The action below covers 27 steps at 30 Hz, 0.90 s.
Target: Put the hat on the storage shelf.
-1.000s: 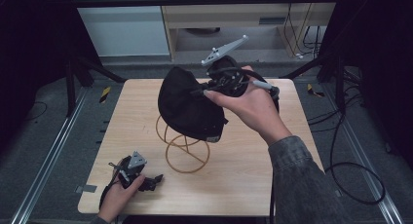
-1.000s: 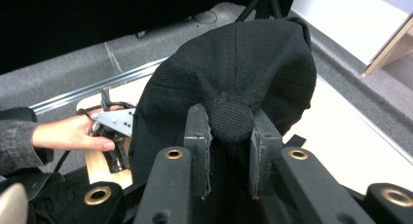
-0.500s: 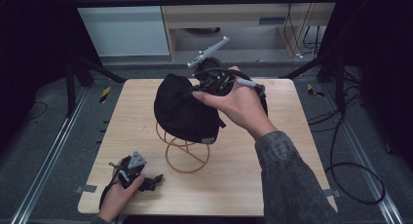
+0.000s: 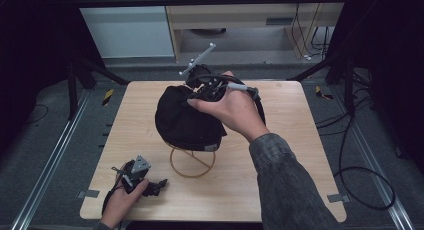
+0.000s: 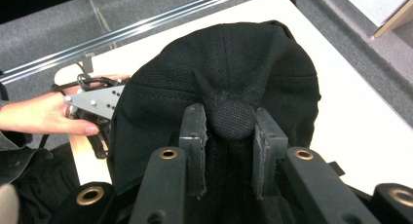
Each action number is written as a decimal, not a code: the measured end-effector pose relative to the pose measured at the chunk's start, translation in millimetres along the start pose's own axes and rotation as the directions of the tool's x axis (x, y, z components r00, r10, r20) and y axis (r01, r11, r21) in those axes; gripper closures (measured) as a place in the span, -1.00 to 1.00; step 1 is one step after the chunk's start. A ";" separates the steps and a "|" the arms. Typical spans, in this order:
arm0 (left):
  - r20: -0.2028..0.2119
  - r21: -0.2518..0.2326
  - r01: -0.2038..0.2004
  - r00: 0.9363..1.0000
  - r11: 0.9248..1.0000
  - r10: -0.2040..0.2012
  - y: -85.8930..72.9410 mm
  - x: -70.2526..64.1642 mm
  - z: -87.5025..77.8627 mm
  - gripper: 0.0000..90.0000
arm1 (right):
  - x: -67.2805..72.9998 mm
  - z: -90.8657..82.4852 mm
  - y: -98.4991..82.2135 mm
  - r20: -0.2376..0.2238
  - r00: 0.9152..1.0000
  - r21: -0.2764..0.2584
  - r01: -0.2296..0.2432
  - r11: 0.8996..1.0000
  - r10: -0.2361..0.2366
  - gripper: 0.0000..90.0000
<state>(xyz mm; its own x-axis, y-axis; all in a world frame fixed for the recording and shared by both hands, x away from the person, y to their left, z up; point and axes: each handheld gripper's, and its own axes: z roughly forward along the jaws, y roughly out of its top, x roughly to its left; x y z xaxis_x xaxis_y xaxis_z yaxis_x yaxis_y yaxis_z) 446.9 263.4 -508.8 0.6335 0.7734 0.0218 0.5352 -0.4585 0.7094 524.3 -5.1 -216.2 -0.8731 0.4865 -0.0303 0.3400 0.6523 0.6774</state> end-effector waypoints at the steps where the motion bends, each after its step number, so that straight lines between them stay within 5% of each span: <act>1: 0.000 0.000 0.000 1.000 1.000 0.000 0.0 0.0 0.0 -1.00 | 0.8 3.4 0.9 -0.002 1.000 0.007 0.005 1.000 -0.005 0.58; 27: 0.007 0.003 -0.010 1.000 1.000 0.010 0.4 -1.1 0.2 -1.00 | 2.0 20.4 6.8 0.002 1.000 0.064 0.002 0.998 -0.002 0.49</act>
<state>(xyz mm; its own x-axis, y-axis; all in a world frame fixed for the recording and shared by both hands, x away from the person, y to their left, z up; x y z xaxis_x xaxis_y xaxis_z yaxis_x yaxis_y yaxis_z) 446.5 262.3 -508.7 0.6428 0.7656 0.0235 0.5307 -0.4673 0.7071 532.0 12.1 -226.7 -0.8732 0.4862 -0.0329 0.3600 0.6891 0.6289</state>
